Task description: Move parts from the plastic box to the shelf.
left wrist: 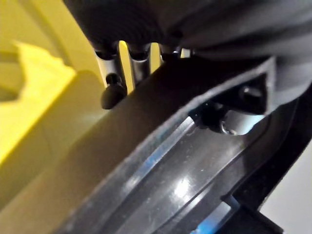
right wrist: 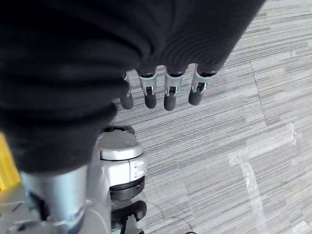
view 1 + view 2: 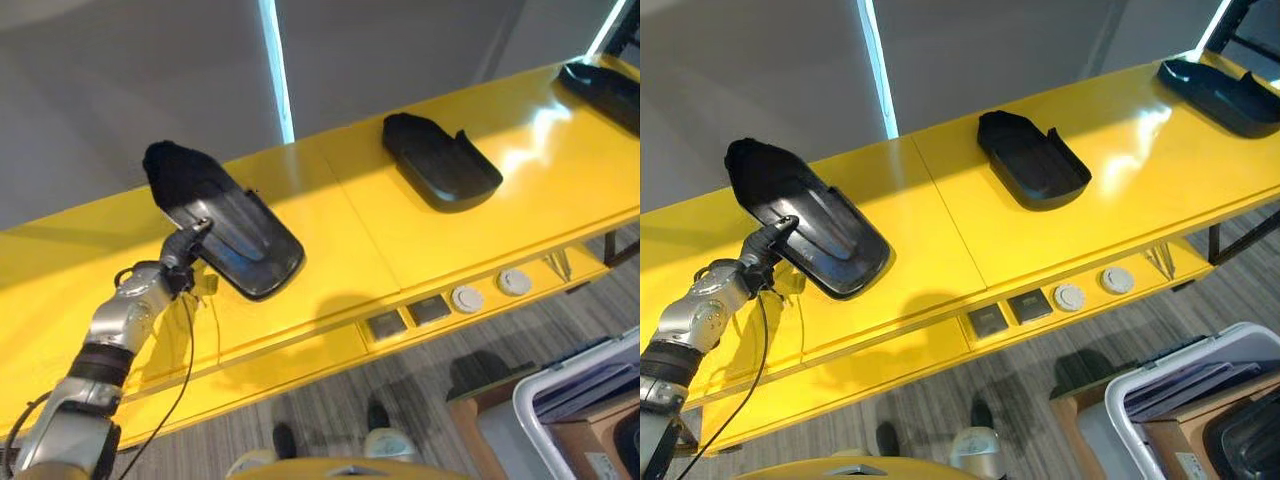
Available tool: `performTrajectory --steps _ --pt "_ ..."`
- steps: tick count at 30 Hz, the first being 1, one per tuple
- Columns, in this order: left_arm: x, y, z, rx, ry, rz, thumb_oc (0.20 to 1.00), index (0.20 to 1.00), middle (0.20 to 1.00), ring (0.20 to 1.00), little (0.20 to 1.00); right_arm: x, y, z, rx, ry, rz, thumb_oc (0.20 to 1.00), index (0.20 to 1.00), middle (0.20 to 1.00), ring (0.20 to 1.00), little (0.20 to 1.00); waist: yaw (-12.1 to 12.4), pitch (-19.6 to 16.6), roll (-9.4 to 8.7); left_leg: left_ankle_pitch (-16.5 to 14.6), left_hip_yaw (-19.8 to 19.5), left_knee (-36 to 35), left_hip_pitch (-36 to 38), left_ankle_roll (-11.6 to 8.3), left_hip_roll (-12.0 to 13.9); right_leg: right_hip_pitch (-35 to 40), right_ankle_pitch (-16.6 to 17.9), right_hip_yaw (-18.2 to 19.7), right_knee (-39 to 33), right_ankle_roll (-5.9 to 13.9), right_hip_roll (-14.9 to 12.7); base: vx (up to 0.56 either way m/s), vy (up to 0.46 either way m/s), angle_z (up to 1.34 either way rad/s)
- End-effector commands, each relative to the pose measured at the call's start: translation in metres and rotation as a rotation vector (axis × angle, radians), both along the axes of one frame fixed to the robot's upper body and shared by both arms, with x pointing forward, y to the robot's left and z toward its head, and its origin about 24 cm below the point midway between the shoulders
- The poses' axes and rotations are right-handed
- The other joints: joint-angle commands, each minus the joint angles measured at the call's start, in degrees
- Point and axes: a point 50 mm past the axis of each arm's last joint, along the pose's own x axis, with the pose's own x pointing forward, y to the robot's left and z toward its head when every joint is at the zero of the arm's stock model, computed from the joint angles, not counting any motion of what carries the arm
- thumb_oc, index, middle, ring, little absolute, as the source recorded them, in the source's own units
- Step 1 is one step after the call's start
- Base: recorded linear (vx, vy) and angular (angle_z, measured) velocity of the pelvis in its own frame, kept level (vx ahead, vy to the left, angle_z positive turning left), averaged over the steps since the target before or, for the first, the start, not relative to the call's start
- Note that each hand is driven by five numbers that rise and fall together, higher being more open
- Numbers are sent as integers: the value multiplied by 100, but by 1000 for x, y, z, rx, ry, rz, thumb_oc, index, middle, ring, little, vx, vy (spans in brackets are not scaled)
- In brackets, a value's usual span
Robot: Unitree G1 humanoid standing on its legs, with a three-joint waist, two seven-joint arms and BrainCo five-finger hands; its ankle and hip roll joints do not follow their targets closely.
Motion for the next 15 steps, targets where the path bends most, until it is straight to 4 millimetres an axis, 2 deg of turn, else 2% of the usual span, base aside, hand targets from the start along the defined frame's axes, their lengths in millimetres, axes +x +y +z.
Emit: performTrajectory --steps 1,2,7,15 --pt "12 12 19 118 -24 -19 200 200 200 200 200 10 -11 5 -29 -15 -5 1000 1000 1000 1000 1000 -57 62 -56 -383 -18 109 -242 -77 180 -196 -614 -115 300 -87 -45 -58 104 -12" --pt "16 21 20 166 -1 -18 200 200 200 200 200 19 -19 10 -42 -38 5 1000 1000 1000 1000 1000 -100 161 14 -350 9 110 -310 -85 149 -258 -615 -90 303 -110 -32 -42 85 -11" --pt "22 46 36 431 51 -77 200 200 200 200 200 36 -28 18 -51 -89 26 1000 1000 1000 1000 1000 -195 344 138 -285 66 126 -438 -81 70 -377 -599 -38 318 -134 5 -6 51 -4" --pt "28 67 66 709 113 -140 200 200 200 200 200 52 -34 26 -45 -133 37 1000 1000 1000 1000 1000 -321 569 279 -221 121 110 -522 -109 60 -549 -566 20 343 -149 23 8 21 -3"
